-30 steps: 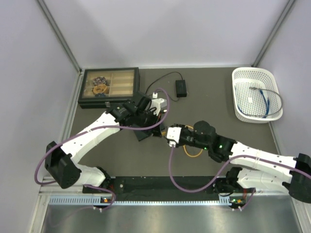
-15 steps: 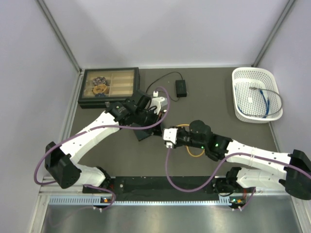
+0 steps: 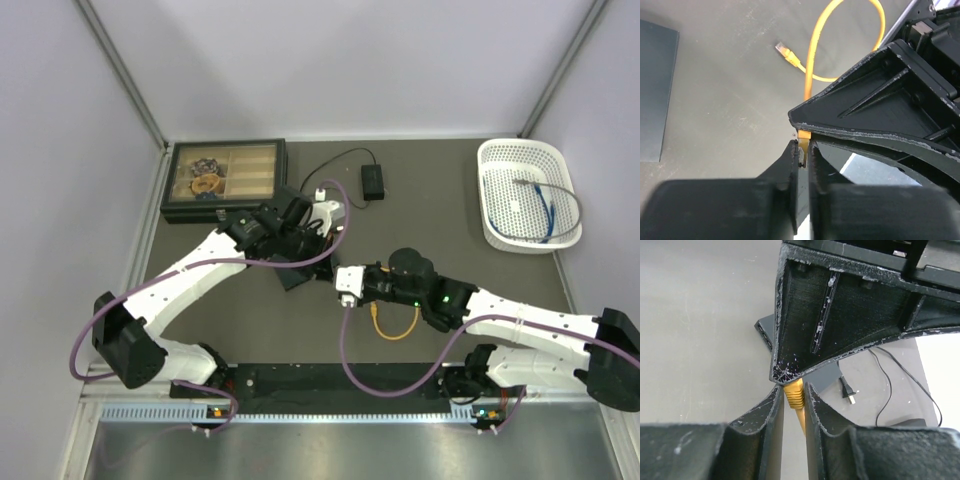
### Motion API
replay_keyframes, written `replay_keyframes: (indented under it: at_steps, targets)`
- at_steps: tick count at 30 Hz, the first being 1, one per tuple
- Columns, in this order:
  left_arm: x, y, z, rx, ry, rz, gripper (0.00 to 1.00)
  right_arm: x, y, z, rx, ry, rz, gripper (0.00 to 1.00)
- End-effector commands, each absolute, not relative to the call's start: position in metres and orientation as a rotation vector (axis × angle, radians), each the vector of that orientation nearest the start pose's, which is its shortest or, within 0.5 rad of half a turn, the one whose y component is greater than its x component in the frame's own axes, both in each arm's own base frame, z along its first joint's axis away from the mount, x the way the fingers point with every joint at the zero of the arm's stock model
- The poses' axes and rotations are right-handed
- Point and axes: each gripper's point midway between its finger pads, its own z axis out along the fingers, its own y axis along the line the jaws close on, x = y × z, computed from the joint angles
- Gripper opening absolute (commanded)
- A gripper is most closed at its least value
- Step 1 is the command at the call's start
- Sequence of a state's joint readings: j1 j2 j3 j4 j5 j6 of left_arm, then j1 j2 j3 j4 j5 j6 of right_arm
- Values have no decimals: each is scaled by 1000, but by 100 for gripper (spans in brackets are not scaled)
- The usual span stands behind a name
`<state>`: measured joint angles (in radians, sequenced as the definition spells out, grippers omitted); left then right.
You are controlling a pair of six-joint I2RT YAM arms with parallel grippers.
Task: Insert the plug into the switch port
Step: Pick up the connector from the center of the board.
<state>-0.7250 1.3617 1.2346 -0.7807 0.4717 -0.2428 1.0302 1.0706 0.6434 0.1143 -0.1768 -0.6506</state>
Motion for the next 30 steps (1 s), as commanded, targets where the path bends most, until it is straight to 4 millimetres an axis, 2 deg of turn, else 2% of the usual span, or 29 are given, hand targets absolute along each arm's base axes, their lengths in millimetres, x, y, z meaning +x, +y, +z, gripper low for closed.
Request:
replay_keyframes:
  at_steps: [1,2,3,4,7,8,9,10,11,12,13,14,16,17,18,20,21,23,30]
  targets:
    - [211,-275,220,699,2377,-860,20,179,323,201,-1459,1190,470,0]
    - [215,-274,221,665,2366,-850,25,179,322,197,-1456,1212,475,0]
    - [220,-275,231,635,2311,-849,32,179,321,195,-1437,1250,489,0]
    - [226,-269,225,591,2311,-797,42,178,321,193,-1430,1270,499,0]
    - [237,-260,231,461,2239,-757,58,179,318,189,-1374,1362,530,0]
    - [244,-254,232,373,2221,-731,59,178,317,189,-1363,1382,539,0]
    - [244,-249,241,325,2175,-741,61,179,317,192,-1320,1426,558,0]
    - [249,-253,253,294,2099,-783,63,178,316,189,-1313,1462,568,0]
    - [246,-251,237,231,2119,-800,63,178,316,187,-1306,1485,577,0]
    - [242,-250,247,202,2071,-847,63,179,318,194,-1251,1515,601,0]
    - [244,-255,255,181,2001,-905,63,179,315,189,-1237,1566,599,0]
    - [239,-254,241,136,2024,-938,64,179,314,189,-1219,1592,605,0]
    - [234,-256,243,105,1972,-1005,64,181,314,195,-1135,1657,633,0]
    - [235,-260,254,89,1913,-1054,66,181,314,197,-1111,1674,646,0]
    - [232,-258,241,81,1931,-1057,66,179,315,200,-1074,1697,675,0]
    - [230,-265,250,78,1876,-1110,67,180,315,204,-1023,1721,693,0]
    - [227,-268,245,86,1885,-1123,67,180,315,205,-983,1744,714,0]
    - [224,-274,246,87,1871,-1156,67,180,315,206,-955,1762,725,0]
    - [219,-285,248,87,1829,-1226,57,185,313,206,-898,1808,709,0]
